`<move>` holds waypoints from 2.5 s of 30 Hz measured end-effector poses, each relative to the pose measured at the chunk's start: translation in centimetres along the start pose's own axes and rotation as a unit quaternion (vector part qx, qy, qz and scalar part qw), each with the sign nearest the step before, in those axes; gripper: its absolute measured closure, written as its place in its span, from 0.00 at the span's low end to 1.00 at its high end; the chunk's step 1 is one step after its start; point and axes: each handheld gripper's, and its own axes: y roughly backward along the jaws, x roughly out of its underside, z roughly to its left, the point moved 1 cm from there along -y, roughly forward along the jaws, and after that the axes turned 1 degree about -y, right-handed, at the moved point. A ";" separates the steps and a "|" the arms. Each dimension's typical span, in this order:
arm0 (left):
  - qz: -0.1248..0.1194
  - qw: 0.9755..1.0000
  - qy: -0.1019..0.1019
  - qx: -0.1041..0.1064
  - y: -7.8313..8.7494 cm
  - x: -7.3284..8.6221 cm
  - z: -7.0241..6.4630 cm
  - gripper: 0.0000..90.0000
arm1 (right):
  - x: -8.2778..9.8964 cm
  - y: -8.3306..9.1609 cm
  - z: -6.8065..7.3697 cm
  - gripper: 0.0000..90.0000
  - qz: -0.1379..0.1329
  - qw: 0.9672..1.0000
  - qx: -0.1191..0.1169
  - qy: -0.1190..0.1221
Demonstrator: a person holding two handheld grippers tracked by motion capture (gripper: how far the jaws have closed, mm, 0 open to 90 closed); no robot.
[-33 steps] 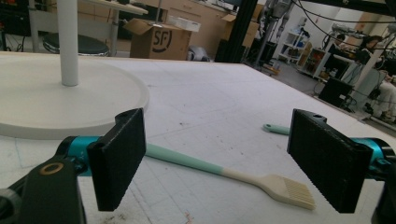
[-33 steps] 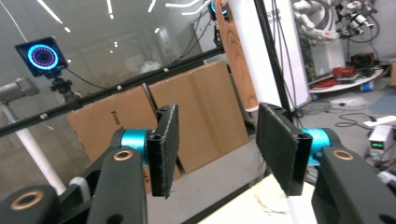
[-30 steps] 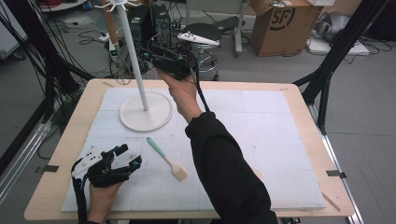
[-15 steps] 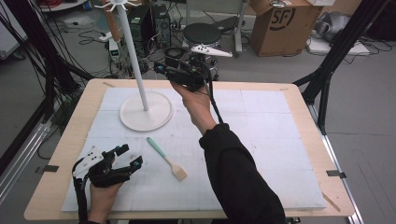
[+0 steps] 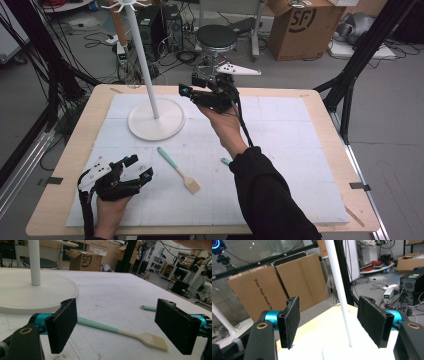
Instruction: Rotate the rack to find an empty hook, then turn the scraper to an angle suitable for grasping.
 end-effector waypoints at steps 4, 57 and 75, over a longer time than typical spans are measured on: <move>0.000 1.000 -0.002 -0.001 0.0 0.0 0.0 0.21 | 0.8 1.3 0.1 0.36 0.010 1.000 0.008 0.010; 0.016 0.999 -0.030 -0.020 0.0 0.0 -0.4 0.21 | 12.3 16.8 -1.1 0.25 0.060 0.996 0.061 -0.002; 0.020 0.999 -0.035 -0.016 -0.2 0.1 -0.7 0.21 | 14.0 19.2 -1.9 0.68 0.089 0.990 0.110 -0.017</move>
